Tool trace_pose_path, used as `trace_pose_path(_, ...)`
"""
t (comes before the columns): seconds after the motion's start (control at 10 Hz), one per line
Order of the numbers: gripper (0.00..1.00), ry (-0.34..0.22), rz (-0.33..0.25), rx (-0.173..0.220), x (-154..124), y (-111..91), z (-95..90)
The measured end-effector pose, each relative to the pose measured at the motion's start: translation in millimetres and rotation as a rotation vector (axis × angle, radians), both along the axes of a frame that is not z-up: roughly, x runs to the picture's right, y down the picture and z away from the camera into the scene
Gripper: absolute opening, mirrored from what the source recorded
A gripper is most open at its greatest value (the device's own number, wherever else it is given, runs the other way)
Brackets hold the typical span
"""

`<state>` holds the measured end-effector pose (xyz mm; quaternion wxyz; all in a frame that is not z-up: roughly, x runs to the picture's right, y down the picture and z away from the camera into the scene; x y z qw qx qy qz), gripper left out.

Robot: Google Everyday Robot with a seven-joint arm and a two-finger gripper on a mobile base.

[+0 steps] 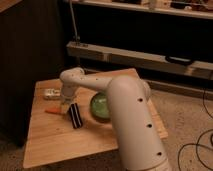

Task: Drag the pepper across the table

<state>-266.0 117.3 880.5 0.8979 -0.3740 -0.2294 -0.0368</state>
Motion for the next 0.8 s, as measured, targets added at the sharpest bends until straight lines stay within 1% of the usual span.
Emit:
trace_pose_path(0.4, 0.11, -0.003, -0.057, -0.013, 8, 25, -20.0)
trace_pose_path(0.8, 0.11, 0.004, -0.078, -0.021, 19, 45, -42.5)
